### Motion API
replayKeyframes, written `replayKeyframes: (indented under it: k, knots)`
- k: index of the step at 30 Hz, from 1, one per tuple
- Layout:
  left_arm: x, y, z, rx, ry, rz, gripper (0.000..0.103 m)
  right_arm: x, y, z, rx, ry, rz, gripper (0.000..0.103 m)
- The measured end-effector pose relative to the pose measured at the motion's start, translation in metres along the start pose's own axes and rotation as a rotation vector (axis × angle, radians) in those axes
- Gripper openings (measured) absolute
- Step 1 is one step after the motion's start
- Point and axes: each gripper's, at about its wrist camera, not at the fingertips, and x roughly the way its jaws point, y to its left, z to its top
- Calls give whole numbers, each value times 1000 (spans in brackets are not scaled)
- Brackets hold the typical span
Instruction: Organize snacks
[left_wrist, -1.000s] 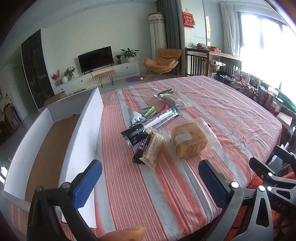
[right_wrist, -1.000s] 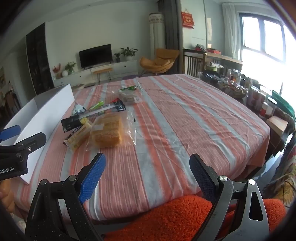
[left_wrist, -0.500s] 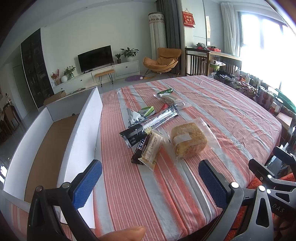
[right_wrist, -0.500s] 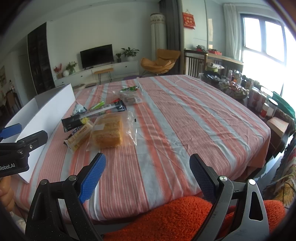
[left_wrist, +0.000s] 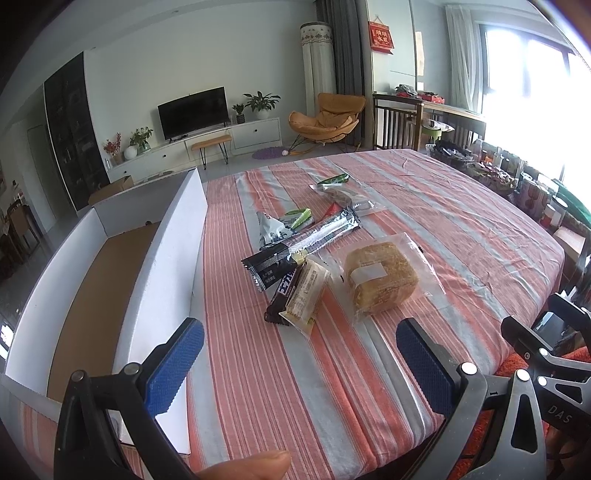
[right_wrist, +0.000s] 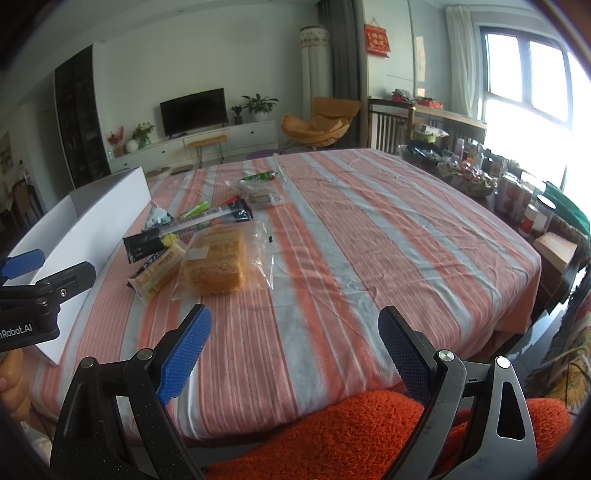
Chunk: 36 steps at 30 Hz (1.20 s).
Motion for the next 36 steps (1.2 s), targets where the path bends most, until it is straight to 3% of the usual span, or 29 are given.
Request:
replayKeyframes:
  k: [36]
  knots:
    - [2,4,-2,-13,2,3,103,2,5,-1,-10,1,16,94]
